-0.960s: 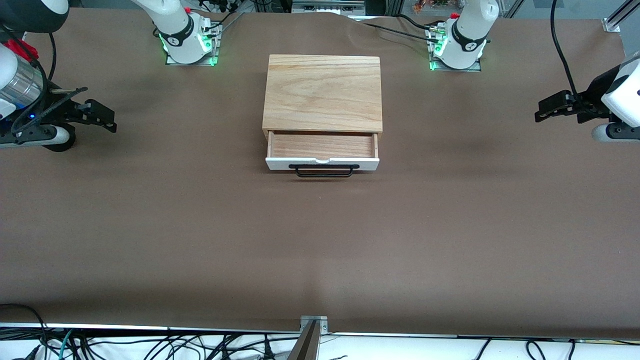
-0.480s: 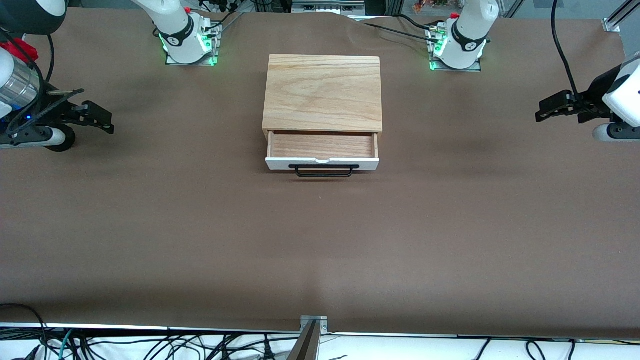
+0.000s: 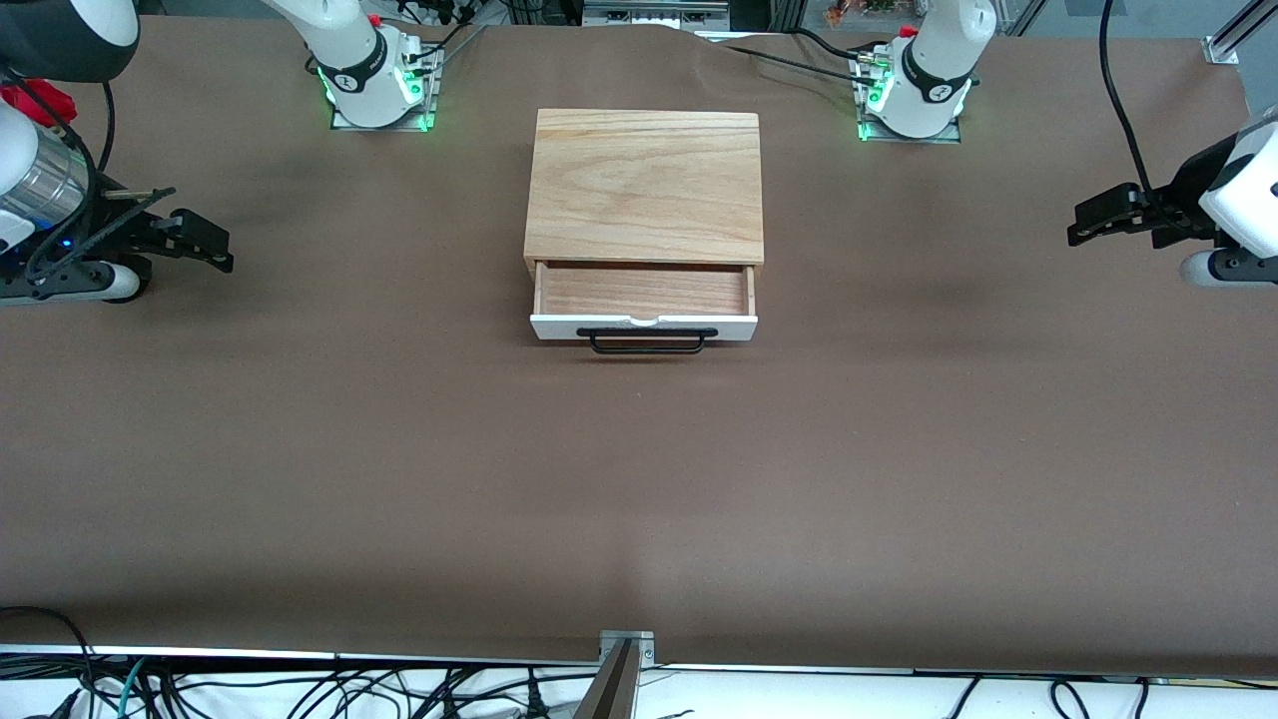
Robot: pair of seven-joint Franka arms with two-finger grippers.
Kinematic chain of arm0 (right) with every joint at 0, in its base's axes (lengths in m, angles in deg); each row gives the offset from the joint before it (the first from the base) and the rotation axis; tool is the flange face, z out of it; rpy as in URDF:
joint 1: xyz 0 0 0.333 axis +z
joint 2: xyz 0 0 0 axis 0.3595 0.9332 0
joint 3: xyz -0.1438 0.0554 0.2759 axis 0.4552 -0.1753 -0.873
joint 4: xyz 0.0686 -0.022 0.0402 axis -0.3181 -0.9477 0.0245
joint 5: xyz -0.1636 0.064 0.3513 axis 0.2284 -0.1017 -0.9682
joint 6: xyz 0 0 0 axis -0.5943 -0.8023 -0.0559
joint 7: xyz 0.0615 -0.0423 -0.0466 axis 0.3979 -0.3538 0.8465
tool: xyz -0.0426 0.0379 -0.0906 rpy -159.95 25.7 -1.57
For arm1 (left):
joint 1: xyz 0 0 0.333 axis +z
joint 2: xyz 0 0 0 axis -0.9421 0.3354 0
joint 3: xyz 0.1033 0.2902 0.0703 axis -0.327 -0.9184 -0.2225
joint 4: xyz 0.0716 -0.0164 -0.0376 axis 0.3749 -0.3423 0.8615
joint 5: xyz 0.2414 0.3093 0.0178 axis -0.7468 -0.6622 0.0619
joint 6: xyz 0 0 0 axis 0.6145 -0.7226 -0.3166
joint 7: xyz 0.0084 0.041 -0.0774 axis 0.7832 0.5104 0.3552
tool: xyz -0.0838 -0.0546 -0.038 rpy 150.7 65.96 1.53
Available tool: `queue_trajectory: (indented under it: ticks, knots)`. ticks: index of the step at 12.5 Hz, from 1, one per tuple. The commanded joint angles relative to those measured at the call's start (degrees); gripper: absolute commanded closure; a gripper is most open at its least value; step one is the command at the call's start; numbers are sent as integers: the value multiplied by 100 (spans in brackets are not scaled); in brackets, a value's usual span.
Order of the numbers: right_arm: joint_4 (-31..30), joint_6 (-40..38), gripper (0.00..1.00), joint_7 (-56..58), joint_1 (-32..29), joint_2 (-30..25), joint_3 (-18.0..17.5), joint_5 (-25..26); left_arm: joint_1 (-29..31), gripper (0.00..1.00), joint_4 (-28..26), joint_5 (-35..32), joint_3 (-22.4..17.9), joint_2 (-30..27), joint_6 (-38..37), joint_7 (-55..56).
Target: Close drawer with both arms simultaneously
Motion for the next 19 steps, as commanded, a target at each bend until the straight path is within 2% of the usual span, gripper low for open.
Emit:
queue_trajectory:
  ticks: [1,12,17,19]
  knots:
    - [-33,-17,0,13,-10,-9,-34,-91,33,0,148,78,11,64,-37,-105]
    - [29,9,0,127,237,201,-61,-99,34,0,148,78,2,90,-37,-105]
    - [37,404,0,136,254,483,-61,-977,42,0,148,78,2,90,-37,-105]
    - [37,545,0,136,289,562,-61,-1180,51,0,148,95,-7,99,-37,-105]
